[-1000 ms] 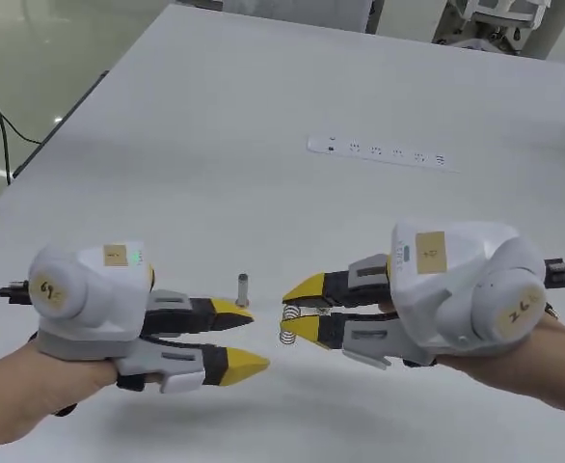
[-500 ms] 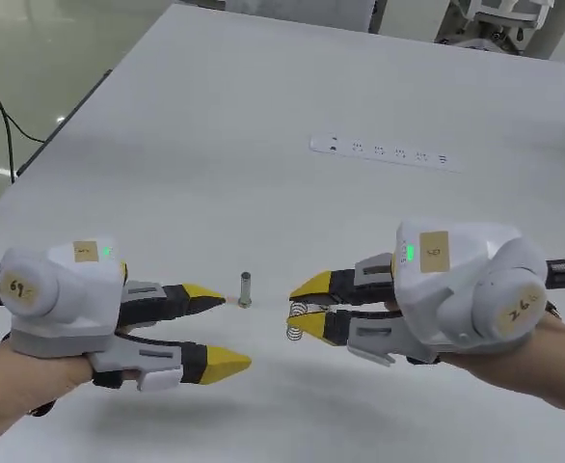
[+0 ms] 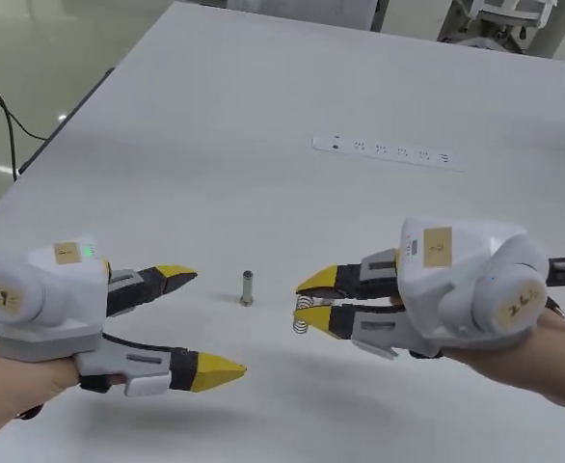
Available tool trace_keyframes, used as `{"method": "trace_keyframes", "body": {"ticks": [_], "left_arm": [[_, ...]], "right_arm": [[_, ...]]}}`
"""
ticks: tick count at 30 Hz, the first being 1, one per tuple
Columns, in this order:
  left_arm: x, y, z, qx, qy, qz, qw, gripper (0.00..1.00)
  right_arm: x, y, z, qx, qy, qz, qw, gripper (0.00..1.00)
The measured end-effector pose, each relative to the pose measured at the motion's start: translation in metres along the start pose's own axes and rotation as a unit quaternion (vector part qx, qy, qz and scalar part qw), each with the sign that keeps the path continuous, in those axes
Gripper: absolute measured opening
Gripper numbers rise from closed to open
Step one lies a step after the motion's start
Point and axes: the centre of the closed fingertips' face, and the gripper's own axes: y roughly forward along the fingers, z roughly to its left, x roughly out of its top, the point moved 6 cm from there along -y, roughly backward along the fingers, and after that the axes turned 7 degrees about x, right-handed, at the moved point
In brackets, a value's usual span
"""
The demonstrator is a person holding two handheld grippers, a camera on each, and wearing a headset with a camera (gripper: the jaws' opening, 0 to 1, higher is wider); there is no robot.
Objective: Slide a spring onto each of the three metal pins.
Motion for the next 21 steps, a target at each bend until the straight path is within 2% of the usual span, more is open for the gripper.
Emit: {"method": "trace_keyframes", "body": {"ticks": [2,8,14,21], "left_arm": [[0.0,-0.001,0.002,0.007,-0.004,-0.004,1.0,0.9],[-0.003,-0.004,0.005,0.018,-0.007,-0.005,0.9998,0.98],[-0.004,-0.007,0.007,0.026,-0.007,-0.007,0.9996,0.98],[-0.006,-0.008,0.006,0.027,-0.009,-0.005,0.9996,0.98]], "right_arm": [[-0.001,0.001,-0.001,0.0,0.0,0.001,1.0,0.07],[-0.002,0.002,-0.002,-0.001,0.003,0.001,1.0,0.07],[-0.003,0.005,-0.005,-0.005,0.003,0.004,1.0,0.07],[0.001,0.014,-0.017,-0.011,-0.002,0.005,0.9999,0.07]]}}
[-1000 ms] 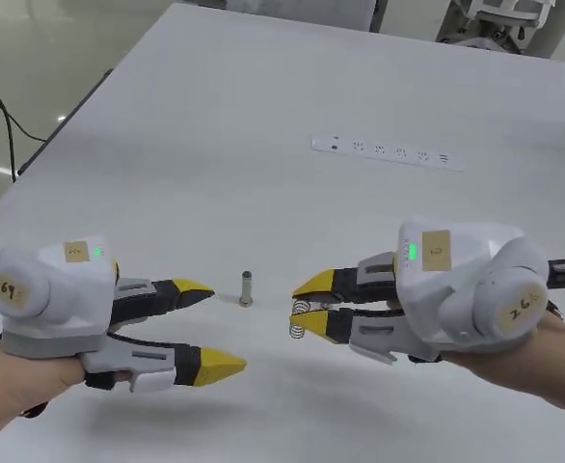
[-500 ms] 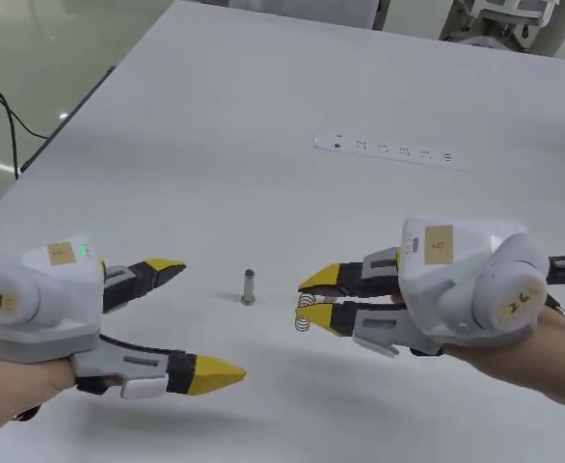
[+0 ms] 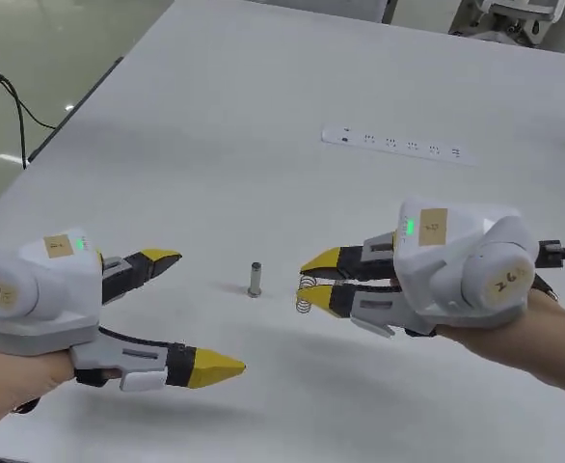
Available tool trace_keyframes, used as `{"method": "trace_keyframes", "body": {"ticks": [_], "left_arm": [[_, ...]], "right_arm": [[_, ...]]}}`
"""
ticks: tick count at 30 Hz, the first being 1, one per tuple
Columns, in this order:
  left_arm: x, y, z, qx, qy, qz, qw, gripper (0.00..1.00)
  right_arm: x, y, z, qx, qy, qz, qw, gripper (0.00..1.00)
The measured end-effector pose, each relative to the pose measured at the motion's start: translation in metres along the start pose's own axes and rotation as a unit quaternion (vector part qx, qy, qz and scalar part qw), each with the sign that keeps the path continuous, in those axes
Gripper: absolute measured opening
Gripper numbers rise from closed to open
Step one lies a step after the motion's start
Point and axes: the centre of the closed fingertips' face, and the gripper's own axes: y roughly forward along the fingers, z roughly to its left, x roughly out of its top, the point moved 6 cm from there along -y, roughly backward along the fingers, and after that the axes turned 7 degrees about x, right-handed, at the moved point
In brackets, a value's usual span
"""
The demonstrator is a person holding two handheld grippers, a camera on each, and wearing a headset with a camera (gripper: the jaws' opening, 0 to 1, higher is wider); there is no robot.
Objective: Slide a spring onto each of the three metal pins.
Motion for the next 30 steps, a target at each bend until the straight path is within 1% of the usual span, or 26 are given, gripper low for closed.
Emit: {"method": "trace_keyframes", "body": {"ticks": [8,14,17,22,26,30], "left_arm": [[0.001,-0.002,0.001,0.004,-0.002,-0.004,1.0,0.98],[-0.001,-0.003,0.001,0.003,-0.003,-0.003,1.0,0.98],[-0.002,-0.003,0.0,0.004,-0.005,-0.003,1.0,0.98],[-0.001,-0.003,0.0,0.004,-0.003,-0.004,1.0,0.98],[-0.001,-0.004,0.0,0.005,-0.005,-0.006,1.0,0.98],[-0.001,-0.004,0.001,0.006,-0.006,-0.007,0.9999,0.98]], "right_arm": [[0.006,0.011,-0.013,-0.002,-0.005,0.002,1.0,0.07],[0.011,0.018,-0.022,-0.004,-0.004,-0.001,1.0,0.07],[0.013,0.021,-0.026,-0.007,0.003,-0.007,1.0,0.07],[0.017,0.027,-0.036,-0.019,0.017,-0.019,0.9995,0.07],[0.018,0.032,-0.042,-0.025,0.029,-0.024,0.999,0.07],[0.02,0.035,-0.048,-0.032,0.05,-0.036,0.9976,0.07]]}}
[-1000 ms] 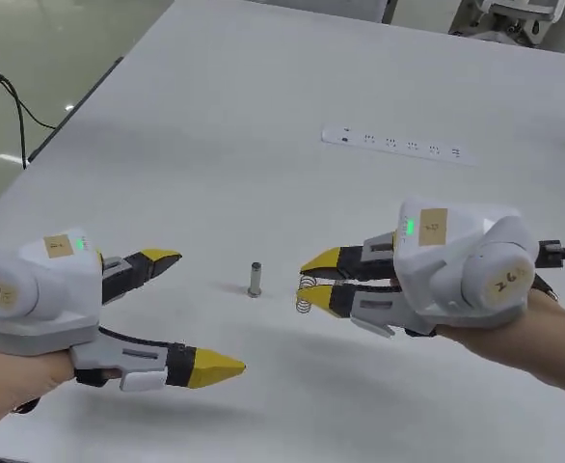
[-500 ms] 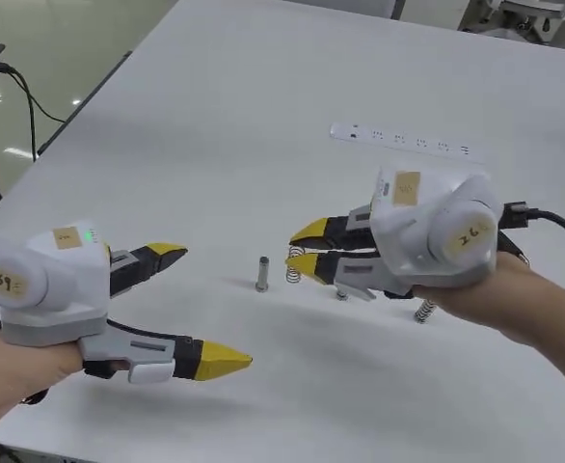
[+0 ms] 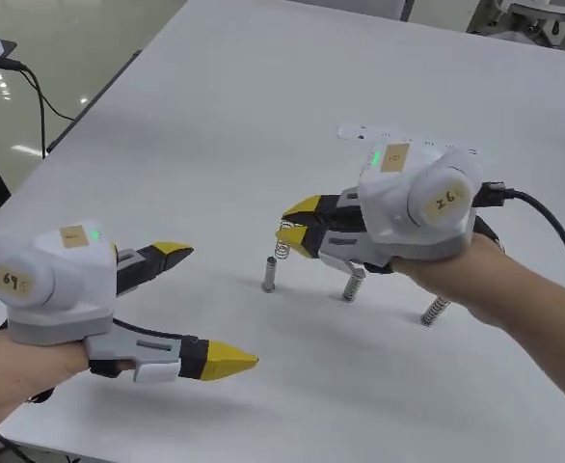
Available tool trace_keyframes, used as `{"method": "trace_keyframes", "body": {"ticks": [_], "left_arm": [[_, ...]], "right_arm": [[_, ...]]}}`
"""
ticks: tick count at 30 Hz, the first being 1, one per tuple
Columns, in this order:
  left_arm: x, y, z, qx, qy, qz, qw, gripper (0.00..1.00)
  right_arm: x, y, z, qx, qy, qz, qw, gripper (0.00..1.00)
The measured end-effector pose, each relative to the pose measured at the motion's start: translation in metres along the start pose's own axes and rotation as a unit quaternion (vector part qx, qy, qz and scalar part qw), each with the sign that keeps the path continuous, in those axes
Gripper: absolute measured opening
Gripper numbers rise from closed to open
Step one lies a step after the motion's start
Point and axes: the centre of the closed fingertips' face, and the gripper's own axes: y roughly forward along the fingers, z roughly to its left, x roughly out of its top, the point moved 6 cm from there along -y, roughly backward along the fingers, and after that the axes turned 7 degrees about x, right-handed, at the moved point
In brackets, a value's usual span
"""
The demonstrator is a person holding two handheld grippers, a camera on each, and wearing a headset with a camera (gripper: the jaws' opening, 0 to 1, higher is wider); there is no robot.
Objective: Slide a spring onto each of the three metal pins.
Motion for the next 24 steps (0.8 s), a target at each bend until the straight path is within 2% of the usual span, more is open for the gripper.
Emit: {"method": "trace_keyframes", "body": {"ticks": [11,24], "left_arm": [[-0.001,0.001,0.002,0.001,-0.003,0.001,1.0,0.98],[-0.001,-0.001,0.004,0.004,-0.009,-0.001,1.0,0.98]], "right_arm": [[-0.007,0.014,-0.002,0.008,0.007,0.015,0.9998,0.07],[-0.013,0.023,-0.002,0.014,-0.004,0.032,0.9994,0.07]]}}
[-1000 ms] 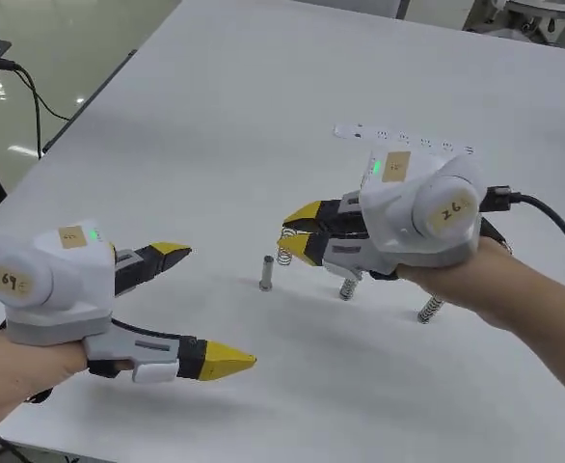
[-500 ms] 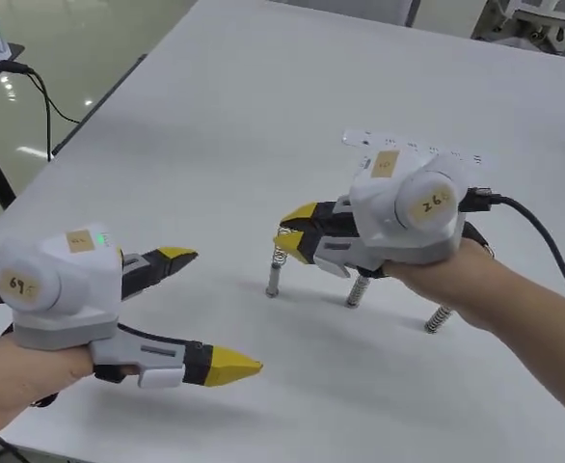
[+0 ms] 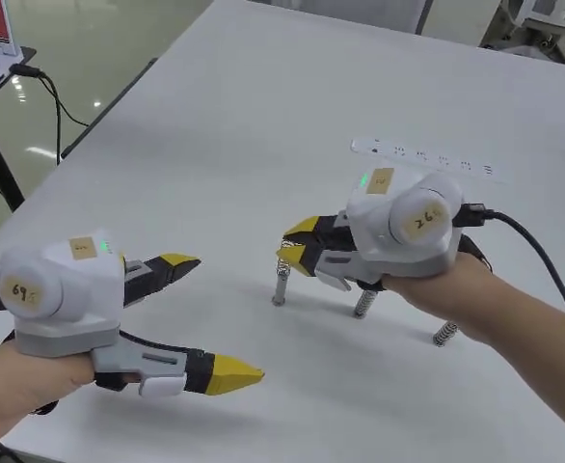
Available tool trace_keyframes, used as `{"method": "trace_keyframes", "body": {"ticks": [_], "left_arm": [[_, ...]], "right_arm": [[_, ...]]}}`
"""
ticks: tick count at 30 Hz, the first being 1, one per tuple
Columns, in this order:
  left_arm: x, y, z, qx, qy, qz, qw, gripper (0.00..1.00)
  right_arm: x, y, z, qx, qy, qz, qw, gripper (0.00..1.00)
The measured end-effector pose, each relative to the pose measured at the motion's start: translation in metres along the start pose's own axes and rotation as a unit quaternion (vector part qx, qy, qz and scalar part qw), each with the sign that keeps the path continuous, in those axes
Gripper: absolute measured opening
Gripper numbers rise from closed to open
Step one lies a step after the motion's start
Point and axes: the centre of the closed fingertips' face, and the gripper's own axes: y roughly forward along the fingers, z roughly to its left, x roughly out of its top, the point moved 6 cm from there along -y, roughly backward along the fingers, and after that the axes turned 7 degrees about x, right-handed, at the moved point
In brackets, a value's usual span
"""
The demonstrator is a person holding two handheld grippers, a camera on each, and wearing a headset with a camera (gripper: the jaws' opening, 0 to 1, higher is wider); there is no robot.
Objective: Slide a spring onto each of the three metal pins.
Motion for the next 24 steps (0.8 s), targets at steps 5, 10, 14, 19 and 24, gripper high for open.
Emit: {"method": "trace_keyframes", "body": {"ticks": [5,10,14,19,24], "left_arm": [[0.0,-0.001,0.0,0.001,-0.002,-0.002,1.0,0.97],[-0.001,-0.002,0.0,0.0,-0.004,-0.002,1.0,0.97],[-0.002,-0.003,0.0,0.001,-0.006,-0.002,1.0,0.97],[-0.003,-0.004,0.0,0.003,-0.007,-0.002,1.0,0.97],[-0.004,-0.005,0.002,0.005,-0.009,-0.003,0.9999,0.97]], "right_arm": [[-0.005,0.003,0.0,0.003,-0.001,0.006,1.0,0.07],[-0.008,0.006,0.001,0.005,0.005,0.01,0.9999,0.07],[-0.015,0.012,0.002,0.01,0.013,0.02,0.9997,0.07],[-0.024,0.02,0.003,0.013,0.016,0.033,0.9992,0.07],[-0.03,0.025,0.006,0.022,0.006,0.048,0.9986,0.07]]}}
